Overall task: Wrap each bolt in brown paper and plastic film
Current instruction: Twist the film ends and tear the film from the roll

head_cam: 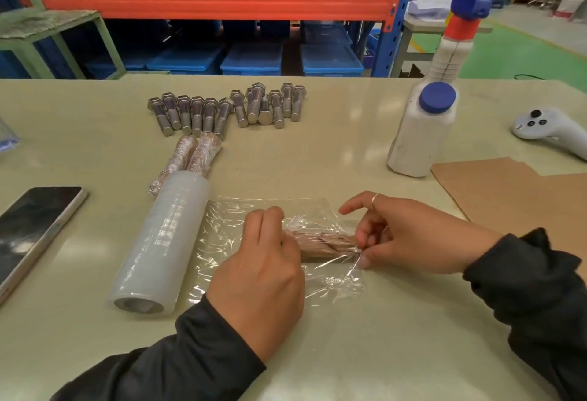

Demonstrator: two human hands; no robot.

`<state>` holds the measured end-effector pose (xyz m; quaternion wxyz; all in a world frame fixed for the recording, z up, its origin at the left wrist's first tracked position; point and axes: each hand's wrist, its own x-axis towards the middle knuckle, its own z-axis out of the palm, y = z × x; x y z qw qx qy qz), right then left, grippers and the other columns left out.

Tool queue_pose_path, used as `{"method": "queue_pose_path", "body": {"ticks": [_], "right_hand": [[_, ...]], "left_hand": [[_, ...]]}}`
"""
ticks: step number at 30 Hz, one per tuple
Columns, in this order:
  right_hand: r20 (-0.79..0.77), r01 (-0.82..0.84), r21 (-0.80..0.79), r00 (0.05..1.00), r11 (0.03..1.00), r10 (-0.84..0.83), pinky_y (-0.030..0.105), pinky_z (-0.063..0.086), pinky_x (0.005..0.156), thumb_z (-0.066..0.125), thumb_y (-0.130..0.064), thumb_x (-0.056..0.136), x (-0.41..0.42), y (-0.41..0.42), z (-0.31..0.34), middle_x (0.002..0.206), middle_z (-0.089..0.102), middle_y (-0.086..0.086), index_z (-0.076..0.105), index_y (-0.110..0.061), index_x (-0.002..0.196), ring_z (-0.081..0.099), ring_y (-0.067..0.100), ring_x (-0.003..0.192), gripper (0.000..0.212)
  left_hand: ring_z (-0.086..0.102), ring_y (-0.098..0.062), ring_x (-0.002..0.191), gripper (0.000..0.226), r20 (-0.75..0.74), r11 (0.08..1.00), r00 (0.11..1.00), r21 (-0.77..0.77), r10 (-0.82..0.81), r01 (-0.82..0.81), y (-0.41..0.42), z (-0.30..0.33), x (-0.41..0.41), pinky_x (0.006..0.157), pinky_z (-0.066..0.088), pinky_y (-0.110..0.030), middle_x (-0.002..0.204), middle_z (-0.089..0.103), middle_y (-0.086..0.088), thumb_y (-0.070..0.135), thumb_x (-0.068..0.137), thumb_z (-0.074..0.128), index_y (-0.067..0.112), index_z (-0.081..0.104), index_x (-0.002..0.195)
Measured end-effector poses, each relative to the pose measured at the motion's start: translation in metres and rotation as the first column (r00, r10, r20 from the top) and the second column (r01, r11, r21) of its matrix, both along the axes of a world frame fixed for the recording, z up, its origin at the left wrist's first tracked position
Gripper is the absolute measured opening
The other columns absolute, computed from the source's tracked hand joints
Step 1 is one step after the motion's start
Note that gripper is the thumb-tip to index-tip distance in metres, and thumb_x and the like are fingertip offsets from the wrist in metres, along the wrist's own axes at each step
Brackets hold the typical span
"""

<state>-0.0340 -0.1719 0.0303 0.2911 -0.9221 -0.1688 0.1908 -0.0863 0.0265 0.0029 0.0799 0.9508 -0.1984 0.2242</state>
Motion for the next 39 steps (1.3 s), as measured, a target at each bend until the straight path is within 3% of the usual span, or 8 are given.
{"method": "queue_pose_path", "body": {"ticks": [8, 13, 20, 23, 26, 31, 35, 39], "right_hand": [[0.018, 0.05, 0.358, 0.998, 0.932, -0.061, 0.019, 0.051, 0.073, 0.075, -0.005, 0.073, -0.002, -0.001, 0.01, 0.072, 0.067, -0.01, 0.067, -0.021, 0.089, 0.062, 0.004, 0.069, 0.025], [0.084, 0.037, 0.506, 0.992, 0.862, -0.092, 0.015, 0.049, 0.071, 0.075, -0.026, 0.06, -0.003, 0.016, 0.02, 0.071, 0.065, -0.004, 0.072, -0.023, 0.082, 0.059, 0.005, 0.069, 0.022], [0.25, -0.065, 0.571, 0.963, 0.819, -0.099, 0.027, 0.052, 0.081, 0.066, -0.039, 0.064, 0.004, 0.06, 0.037, 0.099, 0.058, 0.008, 0.069, -0.029, 0.082, 0.057, 0.017, 0.091, 0.021], [0.266, -0.086, 0.565, 0.96, 0.821, -0.082, 0.032, 0.049, 0.087, 0.062, -0.041, 0.068, 0.006, 0.069, 0.038, 0.102, 0.061, 0.002, 0.069, -0.027, 0.084, 0.058, 0.015, 0.096, 0.022], [0.265, -0.099, 0.527, 0.963, 0.844, -0.053, 0.033, 0.044, 0.097, 0.057, -0.043, 0.073, 0.009, 0.07, 0.033, 0.108, 0.066, -0.01, 0.066, -0.027, 0.089, 0.057, 0.007, 0.107, 0.024], [0.115, -0.09, 0.612, 0.993, 0.786, 0.025, 0.029, 0.045, 0.088, 0.051, -0.033, 0.079, 0.013, 0.072, 0.024, 0.087, 0.063, 0.016, 0.056, -0.016, 0.094, 0.06, 0.019, 0.085, 0.023], [0.098, -0.134, 0.6, 0.991, 0.789, 0.093, 0.024, 0.042, 0.074, 0.052, -0.039, 0.076, 0.018, 0.083, 0.026, 0.082, 0.052, 0.015, 0.055, -0.021, 0.09, 0.048, 0.015, 0.076, 0.023], [0.095, -0.174, 0.536, 0.985, 0.826, 0.146, 0.026, 0.04, 0.069, 0.056, -0.037, 0.085, 0.025, 0.105, 0.026, 0.071, 0.052, 0.006, 0.055, -0.029, 0.083, 0.047, 0.014, 0.069, 0.008]], "left_hand": [[0.058, -0.03, 0.072, 0.024, 0.006, 0.983, 1.0, -0.185, -0.017, 0.018, 0.004, 0.005, 0.001, 0.063, 0.038, -0.016, 0.078, 0.059, -0.016, 0.006, 0.069, 0.044, 0.002, 0.065, 0.061], [0.053, -0.026, 0.073, 0.013, -0.079, 0.919, 0.997, -0.392, 0.005, -0.036, 0.016, 0.004, 0.005, 0.061, 0.036, -0.017, 0.08, 0.054, -0.012, -0.004, 0.067, 0.051, 0.0, 0.064, 0.067], [0.042, 0.014, 0.076, 0.04, -0.187, 0.765, 0.982, -0.631, 0.012, -0.129, 0.016, 0.007, 0.008, 0.066, 0.031, 0.0, 0.081, 0.039, 0.011, -0.008, 0.073, 0.051, 0.029, 0.039, 0.069], [0.038, 0.014, 0.073, 0.04, -0.24, 0.747, 0.971, -0.647, -0.01, -0.153, 0.011, 0.006, 0.007, 0.064, 0.032, -0.003, 0.078, 0.037, 0.008, -0.007, 0.076, 0.05, 0.027, 0.031, 0.068], [0.038, 0.012, 0.072, 0.038, -0.267, 0.764, 0.962, -0.63, -0.046, -0.138, 0.013, 0.007, 0.009, 0.065, 0.032, -0.004, 0.079, 0.035, 0.009, -0.007, 0.079, 0.046, 0.026, 0.03, 0.069], [0.041, 0.001, 0.068, 0.038, -0.313, 0.879, 0.946, -0.469, -0.081, -0.08, 0.029, 0.017, 0.014, 0.066, 0.034, -0.006, 0.08, 0.037, 0.013, -0.003, 0.083, 0.046, 0.032, 0.037, 0.072], [0.052, -0.016, 0.102, 0.029, -0.305, 0.977, 0.952, -0.195, 0.021, -0.084, 0.046, 0.018, 0.026, 0.081, 0.031, -0.011, 0.105, 0.049, 0.007, 0.002, 0.085, 0.05, 0.014, 0.061, 0.109], [0.057, -0.037, 0.064, 0.032, -0.127, 0.979, 0.972, 0.071, 0.197, -0.189, 0.057, 0.017, 0.023, 0.059, 0.037, -0.03, 0.07, 0.058, -0.018, -0.012, 0.046, 0.079, -0.004, 0.065, 0.073]]}}
